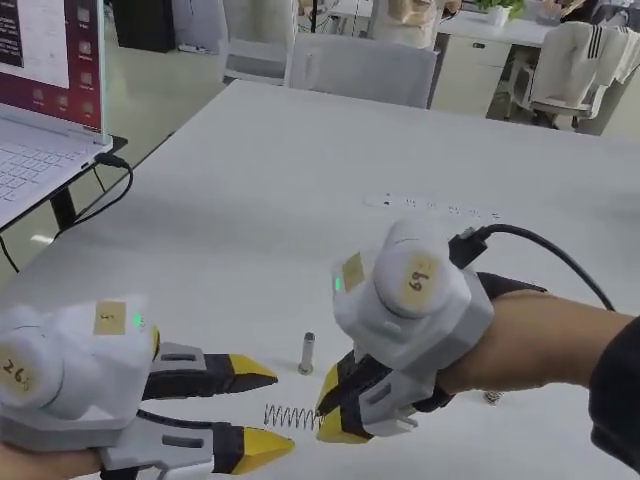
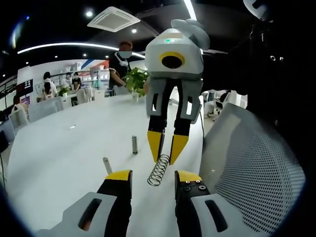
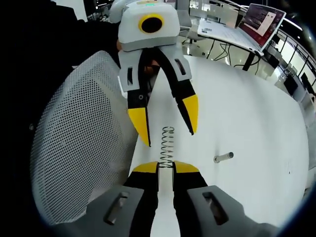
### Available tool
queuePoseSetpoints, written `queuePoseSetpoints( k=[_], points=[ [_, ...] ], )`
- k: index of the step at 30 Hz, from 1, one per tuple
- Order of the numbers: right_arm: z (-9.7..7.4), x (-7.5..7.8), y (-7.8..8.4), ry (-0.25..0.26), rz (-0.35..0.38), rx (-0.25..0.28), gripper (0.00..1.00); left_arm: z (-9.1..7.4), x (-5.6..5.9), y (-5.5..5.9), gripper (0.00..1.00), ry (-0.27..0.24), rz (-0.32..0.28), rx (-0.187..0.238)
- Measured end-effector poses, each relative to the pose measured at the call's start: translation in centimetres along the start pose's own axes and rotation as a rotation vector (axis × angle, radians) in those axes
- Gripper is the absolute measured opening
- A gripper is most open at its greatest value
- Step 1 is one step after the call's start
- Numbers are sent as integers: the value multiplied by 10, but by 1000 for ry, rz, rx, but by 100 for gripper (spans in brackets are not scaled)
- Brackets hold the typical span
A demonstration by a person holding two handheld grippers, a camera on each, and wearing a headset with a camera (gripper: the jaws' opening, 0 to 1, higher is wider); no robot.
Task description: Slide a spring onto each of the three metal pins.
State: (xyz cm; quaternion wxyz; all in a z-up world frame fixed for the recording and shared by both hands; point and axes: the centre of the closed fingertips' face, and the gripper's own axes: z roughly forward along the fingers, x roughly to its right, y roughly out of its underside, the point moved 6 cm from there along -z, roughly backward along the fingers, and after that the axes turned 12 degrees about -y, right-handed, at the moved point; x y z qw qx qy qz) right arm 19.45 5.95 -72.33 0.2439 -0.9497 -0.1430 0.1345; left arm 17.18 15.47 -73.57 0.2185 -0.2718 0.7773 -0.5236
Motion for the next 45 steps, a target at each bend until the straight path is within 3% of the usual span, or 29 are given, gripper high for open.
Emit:
queuePoseSetpoints(
  k=[9,18,27,38,45],
  points=[
    [-5,-3,-2,1,-57,9,8,1,7,-2,6,48,12,9],
    [-6,-3,0,16,-88,5,8,1,10,-3,3,76,14,15],
    [-7,-4,2,3,-49,45,10,1,13,-6,2,89,16,18],
    [3,-6,4,-14,-35,57,10,0,17,-21,2,107,23,60],
    [-4,-7,0,-3,-47,72,9,2,18,-19,3,99,22,50]
  ],
)
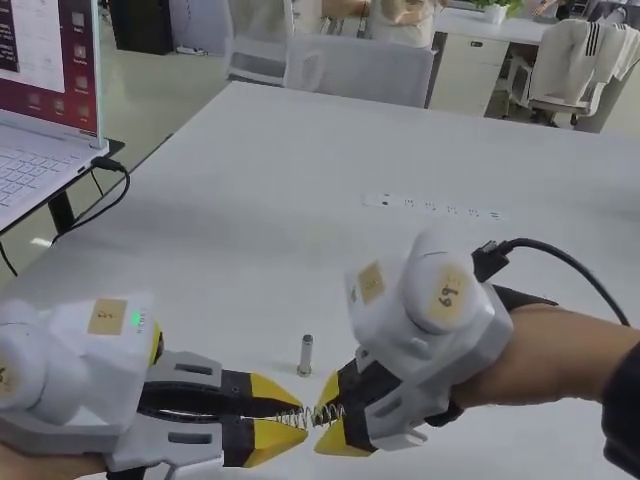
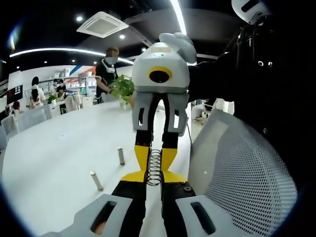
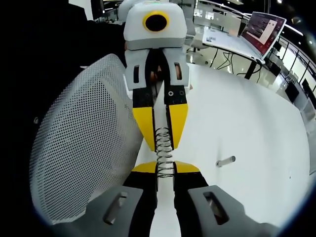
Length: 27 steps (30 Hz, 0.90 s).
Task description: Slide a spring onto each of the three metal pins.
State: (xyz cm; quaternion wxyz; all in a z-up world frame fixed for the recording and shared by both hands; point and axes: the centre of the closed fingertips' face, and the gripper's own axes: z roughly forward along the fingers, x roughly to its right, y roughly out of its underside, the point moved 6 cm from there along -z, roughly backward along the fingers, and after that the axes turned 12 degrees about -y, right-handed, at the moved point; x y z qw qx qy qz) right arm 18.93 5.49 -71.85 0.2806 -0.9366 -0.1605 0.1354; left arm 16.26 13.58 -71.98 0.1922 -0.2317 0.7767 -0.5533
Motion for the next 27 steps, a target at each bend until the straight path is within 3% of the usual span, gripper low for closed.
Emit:
queuePoseSetpoints(
  k=[3,19,27],
  points=[
    [-6,-1,-7,-5,9,26,9,1,0,2,3,-4,9,-12],
    [-18,-5,-27,-18,12,33,9,5,2,-1,3,7,26,7],
    [-17,-5,-34,-19,5,1,9,7,1,1,3,8,16,12]
  ],
)
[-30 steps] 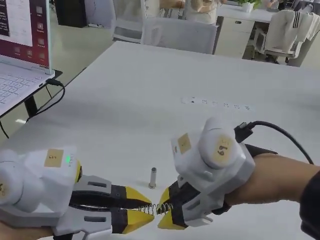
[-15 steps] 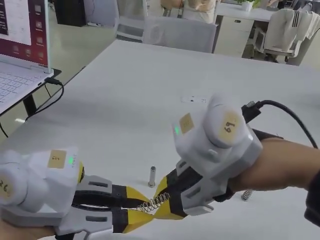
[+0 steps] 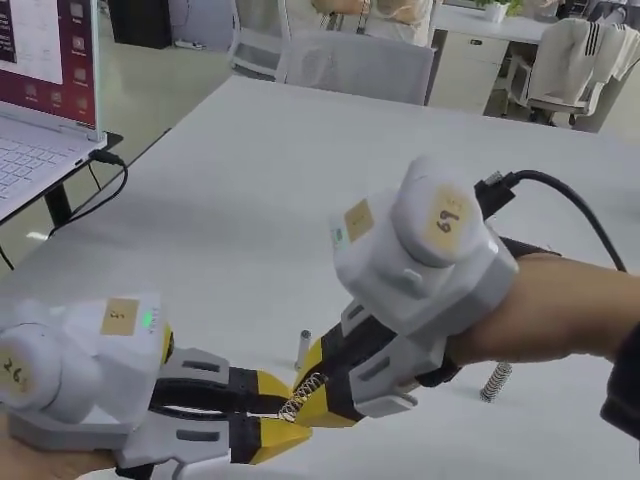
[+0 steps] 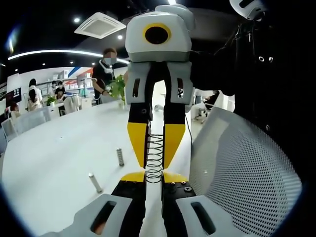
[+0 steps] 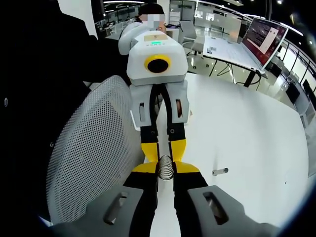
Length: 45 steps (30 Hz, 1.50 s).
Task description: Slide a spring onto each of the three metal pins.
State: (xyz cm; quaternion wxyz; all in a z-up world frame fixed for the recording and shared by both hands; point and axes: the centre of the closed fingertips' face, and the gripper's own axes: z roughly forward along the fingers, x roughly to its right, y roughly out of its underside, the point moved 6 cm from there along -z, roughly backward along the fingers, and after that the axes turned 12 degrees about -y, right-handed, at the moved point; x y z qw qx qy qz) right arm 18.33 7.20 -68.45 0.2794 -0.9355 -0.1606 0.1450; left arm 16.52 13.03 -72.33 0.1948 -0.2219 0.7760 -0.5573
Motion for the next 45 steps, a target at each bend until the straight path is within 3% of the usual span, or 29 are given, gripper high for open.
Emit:
queuePoseSetpoints(
  k=[11,29,45],
  points=[
    [2,3,0,0,-3,-38,9,3,0,3,4,-13,3,-14],
    [-8,18,10,46,30,-75,9,-4,-18,16,33,-91,-51,8],
    [-14,38,15,83,50,-94,9,-12,-23,24,45,-150,-93,5]
  ],
)
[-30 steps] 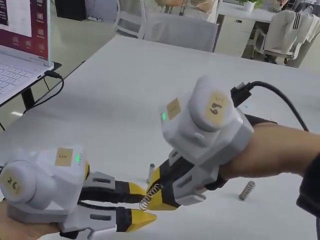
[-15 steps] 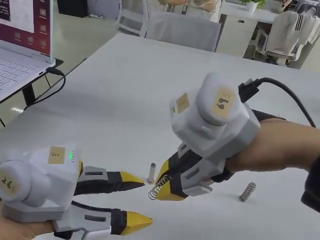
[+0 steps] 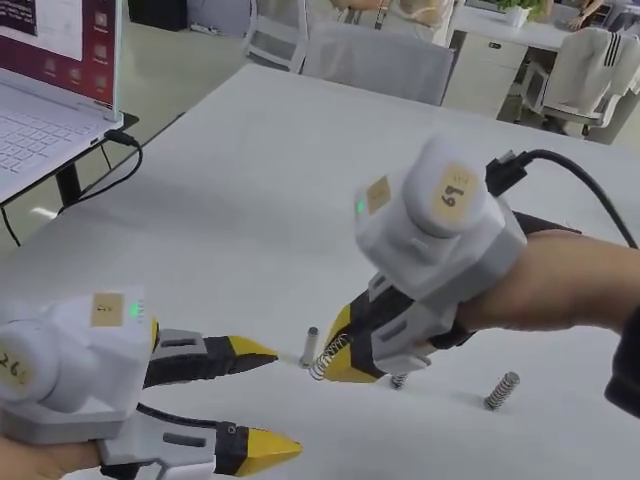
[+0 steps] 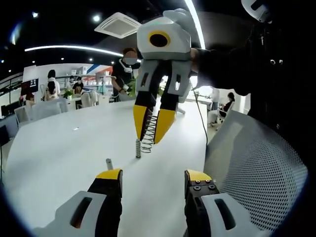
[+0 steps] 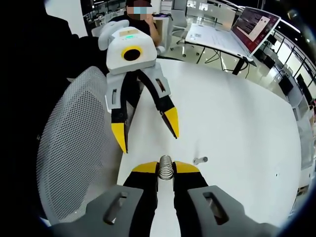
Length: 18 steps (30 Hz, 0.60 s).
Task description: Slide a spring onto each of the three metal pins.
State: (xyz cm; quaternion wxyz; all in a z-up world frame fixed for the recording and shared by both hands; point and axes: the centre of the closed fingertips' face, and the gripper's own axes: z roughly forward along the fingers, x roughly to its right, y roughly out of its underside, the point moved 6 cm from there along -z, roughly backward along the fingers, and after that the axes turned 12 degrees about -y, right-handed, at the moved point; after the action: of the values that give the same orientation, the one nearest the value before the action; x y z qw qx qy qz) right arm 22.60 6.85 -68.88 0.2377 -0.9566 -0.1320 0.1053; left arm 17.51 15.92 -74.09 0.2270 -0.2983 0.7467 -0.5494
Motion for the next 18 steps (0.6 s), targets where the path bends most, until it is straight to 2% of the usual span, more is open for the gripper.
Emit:
queuePoseSetpoints(
  k=[8,18],
  points=[
    [-4,17,6,44,17,-19,9,-2,-1,2,50,-23,-8,-7],
    [-3,43,16,118,18,-75,9,-2,-1,3,56,-37,-18,-11]
  ],
)
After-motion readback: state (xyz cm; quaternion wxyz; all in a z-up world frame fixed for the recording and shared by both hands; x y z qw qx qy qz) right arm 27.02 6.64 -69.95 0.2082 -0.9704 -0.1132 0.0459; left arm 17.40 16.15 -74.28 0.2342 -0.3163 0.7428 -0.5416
